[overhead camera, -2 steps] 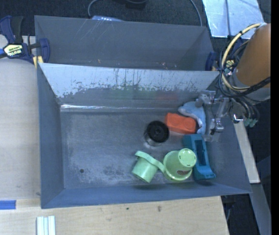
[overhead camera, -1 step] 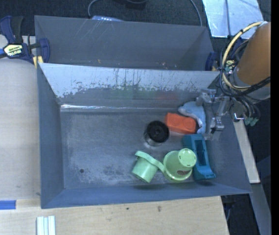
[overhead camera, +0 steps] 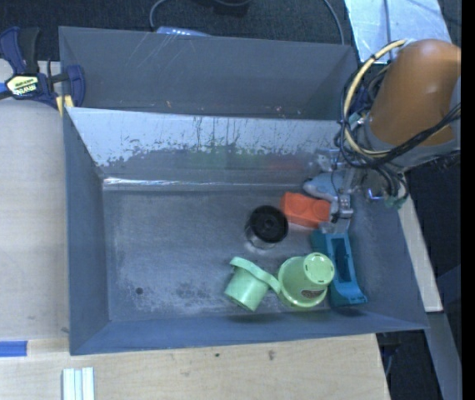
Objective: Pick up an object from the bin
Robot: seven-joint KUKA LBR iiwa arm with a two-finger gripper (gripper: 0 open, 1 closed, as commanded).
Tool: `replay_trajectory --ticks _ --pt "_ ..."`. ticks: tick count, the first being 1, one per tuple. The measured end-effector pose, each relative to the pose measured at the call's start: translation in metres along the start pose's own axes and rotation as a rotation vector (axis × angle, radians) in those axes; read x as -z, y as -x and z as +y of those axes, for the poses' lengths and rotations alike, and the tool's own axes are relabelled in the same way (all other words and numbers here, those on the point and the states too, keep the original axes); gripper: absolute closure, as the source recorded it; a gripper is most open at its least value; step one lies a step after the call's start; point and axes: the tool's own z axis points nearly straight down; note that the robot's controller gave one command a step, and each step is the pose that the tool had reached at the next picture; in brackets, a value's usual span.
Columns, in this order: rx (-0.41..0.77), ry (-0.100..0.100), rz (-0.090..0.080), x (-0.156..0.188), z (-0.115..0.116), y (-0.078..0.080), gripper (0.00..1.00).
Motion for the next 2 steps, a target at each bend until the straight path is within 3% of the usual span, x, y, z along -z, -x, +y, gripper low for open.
replay_trajectory --ticks 1,2 --pt "0.006 0.008 0.020 -0.020 0.040 0.010 0.00" --pt "-0.002 0.006 0.010 -0.010 0.044 0.013 0.00"
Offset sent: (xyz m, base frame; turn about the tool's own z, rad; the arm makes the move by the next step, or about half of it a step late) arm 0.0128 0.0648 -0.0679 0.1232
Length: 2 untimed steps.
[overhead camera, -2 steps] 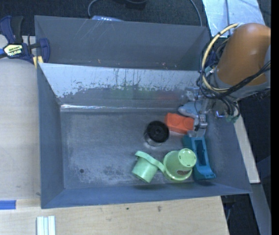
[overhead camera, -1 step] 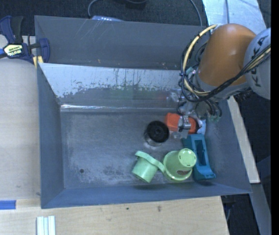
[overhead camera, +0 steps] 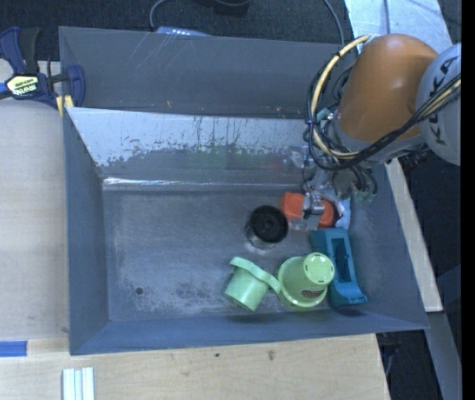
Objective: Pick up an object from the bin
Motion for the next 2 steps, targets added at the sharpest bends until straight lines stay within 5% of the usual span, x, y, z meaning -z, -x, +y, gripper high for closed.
replay_trajectory --ticks 1,2 --pt "0.006 0.000 0.000 -0.0033 -0.0075 -0.0009 0.00" --pt "0.199 -0.002 0.000 -0.0117 -0.0047 -0.0019 0.00"
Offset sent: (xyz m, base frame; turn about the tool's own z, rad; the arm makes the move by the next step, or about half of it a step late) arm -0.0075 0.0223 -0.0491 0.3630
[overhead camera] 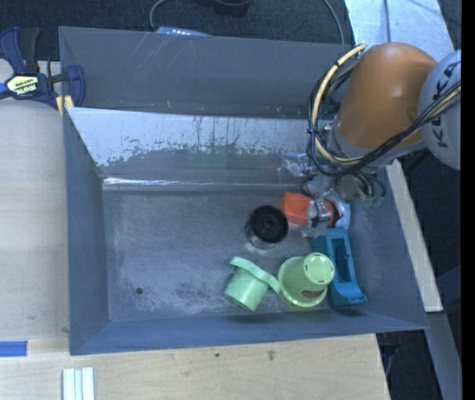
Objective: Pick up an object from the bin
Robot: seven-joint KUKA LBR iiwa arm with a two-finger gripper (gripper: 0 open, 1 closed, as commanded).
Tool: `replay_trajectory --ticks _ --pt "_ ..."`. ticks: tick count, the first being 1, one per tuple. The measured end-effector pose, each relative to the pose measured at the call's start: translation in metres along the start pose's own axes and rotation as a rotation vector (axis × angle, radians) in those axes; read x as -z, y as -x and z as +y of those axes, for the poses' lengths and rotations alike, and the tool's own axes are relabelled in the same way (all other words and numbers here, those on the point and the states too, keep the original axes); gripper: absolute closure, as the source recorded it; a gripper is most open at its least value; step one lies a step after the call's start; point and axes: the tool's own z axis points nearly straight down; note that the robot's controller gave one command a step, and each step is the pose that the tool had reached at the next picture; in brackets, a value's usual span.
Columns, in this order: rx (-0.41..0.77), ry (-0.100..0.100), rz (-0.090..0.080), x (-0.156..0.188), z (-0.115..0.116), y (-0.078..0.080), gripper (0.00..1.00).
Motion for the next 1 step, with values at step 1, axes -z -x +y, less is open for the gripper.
replay_trajectory --ticks 1 --pt "-0.099 0.000 -0.008 -0.0443 0.0105 0.0078 0.00"
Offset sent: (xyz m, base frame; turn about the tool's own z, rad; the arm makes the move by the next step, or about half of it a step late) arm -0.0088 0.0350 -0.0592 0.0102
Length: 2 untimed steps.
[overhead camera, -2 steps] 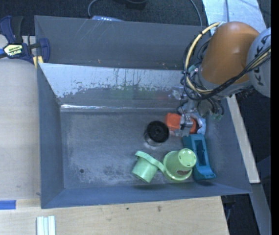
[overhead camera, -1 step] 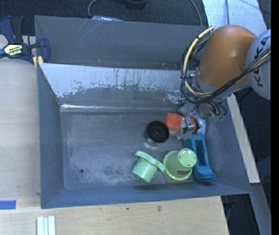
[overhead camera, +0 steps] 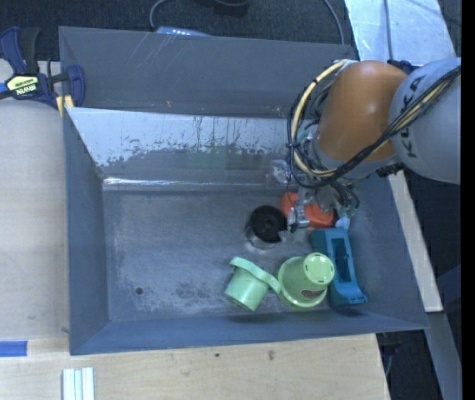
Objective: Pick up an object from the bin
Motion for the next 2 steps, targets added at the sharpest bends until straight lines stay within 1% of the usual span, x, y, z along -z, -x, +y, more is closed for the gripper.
replay_trajectory --ticks 1,2 --pt "-0.067 0.002 0.013 -0.0317 0.0125 -0.0072 0.00" --pt "0.179 0.000 0.002 -0.0235 0.0146 -0.0052 0.00"
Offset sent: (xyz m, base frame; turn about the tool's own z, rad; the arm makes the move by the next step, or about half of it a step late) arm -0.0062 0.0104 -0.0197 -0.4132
